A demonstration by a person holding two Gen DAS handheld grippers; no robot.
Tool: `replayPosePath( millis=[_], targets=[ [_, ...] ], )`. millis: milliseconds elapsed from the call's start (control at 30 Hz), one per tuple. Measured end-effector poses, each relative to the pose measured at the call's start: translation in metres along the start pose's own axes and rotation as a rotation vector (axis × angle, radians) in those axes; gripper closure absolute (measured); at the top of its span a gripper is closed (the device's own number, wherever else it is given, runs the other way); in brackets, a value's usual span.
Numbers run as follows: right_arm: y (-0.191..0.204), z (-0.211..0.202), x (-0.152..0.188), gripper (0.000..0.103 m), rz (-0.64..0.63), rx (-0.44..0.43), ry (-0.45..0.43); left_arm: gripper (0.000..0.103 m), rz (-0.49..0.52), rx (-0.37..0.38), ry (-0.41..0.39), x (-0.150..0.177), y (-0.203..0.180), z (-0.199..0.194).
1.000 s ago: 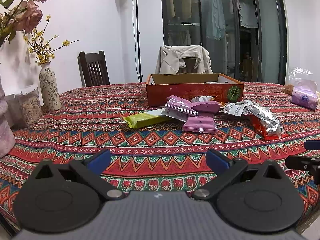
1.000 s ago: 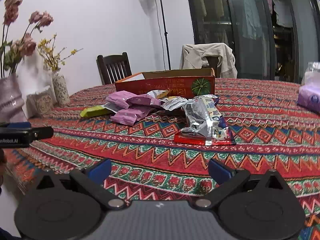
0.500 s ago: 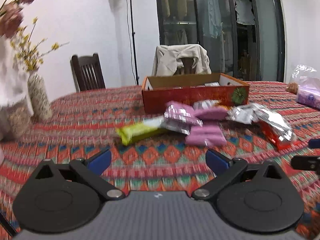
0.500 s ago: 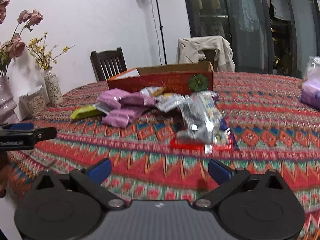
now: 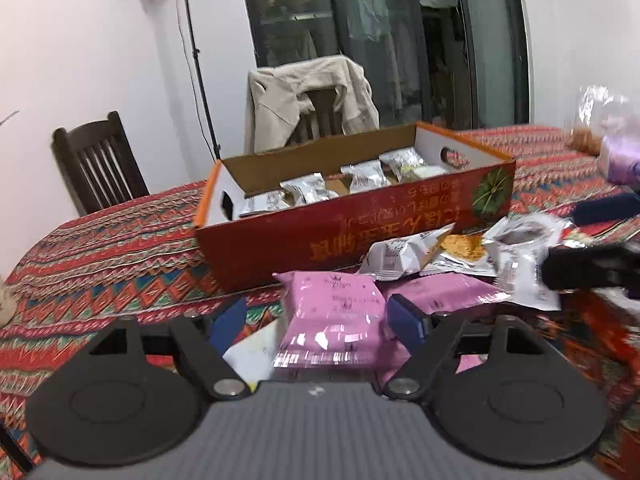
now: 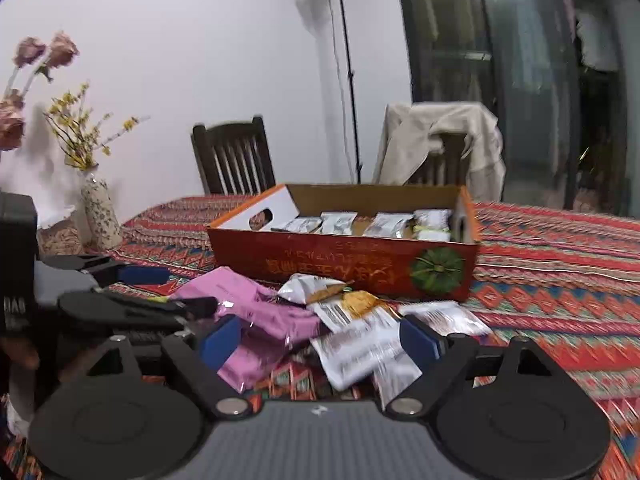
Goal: Organize snacks
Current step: 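Grasp a pink packet with the left tool while the right tool grasps a white packet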
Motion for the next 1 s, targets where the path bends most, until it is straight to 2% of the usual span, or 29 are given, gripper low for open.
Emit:
replayPosePath(
  millis=[33,200,233,267,367,500,633,700,767,900,1000],
  targets=[
    [0.002,0.011,-0.005,0.016,-0.006,-0.007,0.011,0.016,-0.009,-0.015,0.000,-0.001,0.001,0.006],
    [0.025,0.076,-0.030,0.018,-0.069,-0.007,0.081,0.016,-0.024,-0.005,-0.001,-0.002,0.000,0.019],
    [0.030,0.088,-0.033,0.018,-0.084,-0.004,0.092,0.025,-0.033,0.007,0.003,-0.001,0.001,0.020],
    [0.034,0.099,-0.036,0.018,-0.091,-0.001,0.101,0.045,-0.042,0.030,0.008,0.000,0.001,0.022],
    [0.040,0.132,-0.043,0.019,-0.090,0.013,0.139,0.051,-0.047,0.051,0.014,0.001,0.003,0.017],
    [0.040,0.158,-0.041,0.027,-0.053,-0.012,0.203,0.057,-0.061,0.029,0.007,0.001,0.008,-0.002],
    [0.043,0.158,-0.034,0.033,-0.065,-0.023,0.205,0.067,-0.131,0.033,-0.038,0.005,0.017,-0.035],
    [0.046,0.156,-0.031,0.044,-0.088,-0.052,0.223,0.072,-0.188,0.050,-0.049,0.009,0.021,-0.049],
    [0.053,0.152,-0.029,0.048,-0.139,-0.054,0.218,0.078,-0.217,0.050,-0.066,0.013,0.021,-0.063],
    [0.068,0.139,-0.024,0.050,-0.189,-0.078,0.198,0.082,-0.240,0.042,-0.082,0.018,0.016,-0.084],
    [0.072,0.118,-0.025,0.050,-0.192,-0.094,0.142,0.082,-0.259,0.043,-0.063,0.027,0.013,-0.095]
  ],
)
Point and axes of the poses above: each gripper's, at about its wrist camera, not at the fingertips, and z roughly the way its jaws point, y to its left, x to its underside, the point moved 3 cm from there along z, roughly the way its jaws point, and after that the axes turned 11 degrees about x, right-handed, at the moved point
